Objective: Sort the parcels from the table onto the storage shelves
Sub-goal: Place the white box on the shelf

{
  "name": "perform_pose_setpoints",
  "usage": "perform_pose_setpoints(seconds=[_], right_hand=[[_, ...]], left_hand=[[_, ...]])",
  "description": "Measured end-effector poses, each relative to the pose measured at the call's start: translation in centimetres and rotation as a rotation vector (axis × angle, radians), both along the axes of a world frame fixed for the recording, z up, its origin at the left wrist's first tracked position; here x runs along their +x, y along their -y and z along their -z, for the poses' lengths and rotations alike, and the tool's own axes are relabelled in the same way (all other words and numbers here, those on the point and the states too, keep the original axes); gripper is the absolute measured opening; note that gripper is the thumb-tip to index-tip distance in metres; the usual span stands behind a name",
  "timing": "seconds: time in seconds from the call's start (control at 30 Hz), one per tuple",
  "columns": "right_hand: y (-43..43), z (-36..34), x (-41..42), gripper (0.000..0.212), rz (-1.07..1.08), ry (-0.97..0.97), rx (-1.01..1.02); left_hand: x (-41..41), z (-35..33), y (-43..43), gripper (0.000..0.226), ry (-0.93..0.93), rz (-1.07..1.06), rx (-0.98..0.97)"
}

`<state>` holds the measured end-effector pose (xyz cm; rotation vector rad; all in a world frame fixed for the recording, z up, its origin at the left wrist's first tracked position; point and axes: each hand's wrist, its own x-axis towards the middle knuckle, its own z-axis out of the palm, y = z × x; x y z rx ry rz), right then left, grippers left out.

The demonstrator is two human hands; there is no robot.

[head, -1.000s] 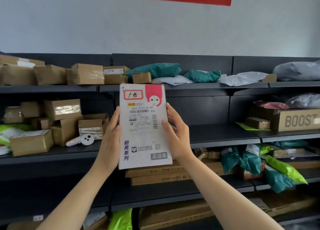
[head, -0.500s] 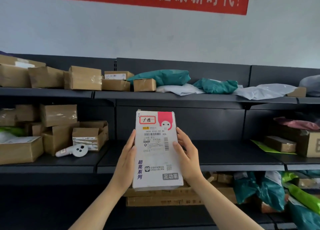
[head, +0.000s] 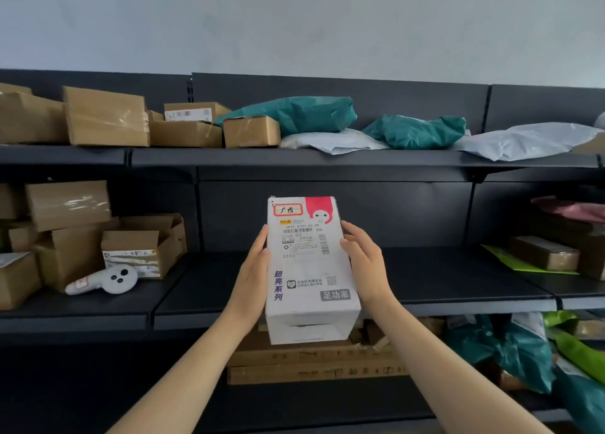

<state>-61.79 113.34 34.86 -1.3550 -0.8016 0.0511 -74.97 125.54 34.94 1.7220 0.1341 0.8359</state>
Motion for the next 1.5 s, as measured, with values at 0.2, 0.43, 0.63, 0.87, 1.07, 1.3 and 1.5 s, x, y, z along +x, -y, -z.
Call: perform_pose_setpoints(seconds=[0.2,0.43,0.63,0.87,1.07,1.3,1.5], right_hand=[[-2.7,-0.9,3.2,0.033,0.064,-0.029,-0.029],[-6.3,-1.5,6.4,0.037,0.144,-0.058,-0.01],[-8.1,-1.3,8.8,0.037,0.216,-0.077,-0.015],[-8.0,-1.9,11.5,0.031,0.234,-0.119,-0.031],[-8.2,-1.4,15.0,0.035,0.239,-0.145,-0.044],[-8.7,-0.4,19.6,0.031,0.16,-0.205,-0.084],[-9.3,0.5,22.3,0.033,0.086,-0.238,-0.115]], left_hand=[[3.8,-1.0,-2.9,0.046,-0.006,0.058,0.01],[8.3,-1.0,-7.6,0.049,-0.003,0.1,-0.039],[12.0,-0.5,-10.4,0.044,-0.021,0.126,-0.057],[15.6,-0.2,-10.6,0.045,-0.017,0.144,-0.077],[18.6,0.4,-10.7,0.048,-0.042,0.124,-0.119],[22.4,1.3,-10.7,0.047,-0.108,0.05,-0.15],[24.3,1.8,-10.3,0.044,-0.122,-0.033,-0.21]])
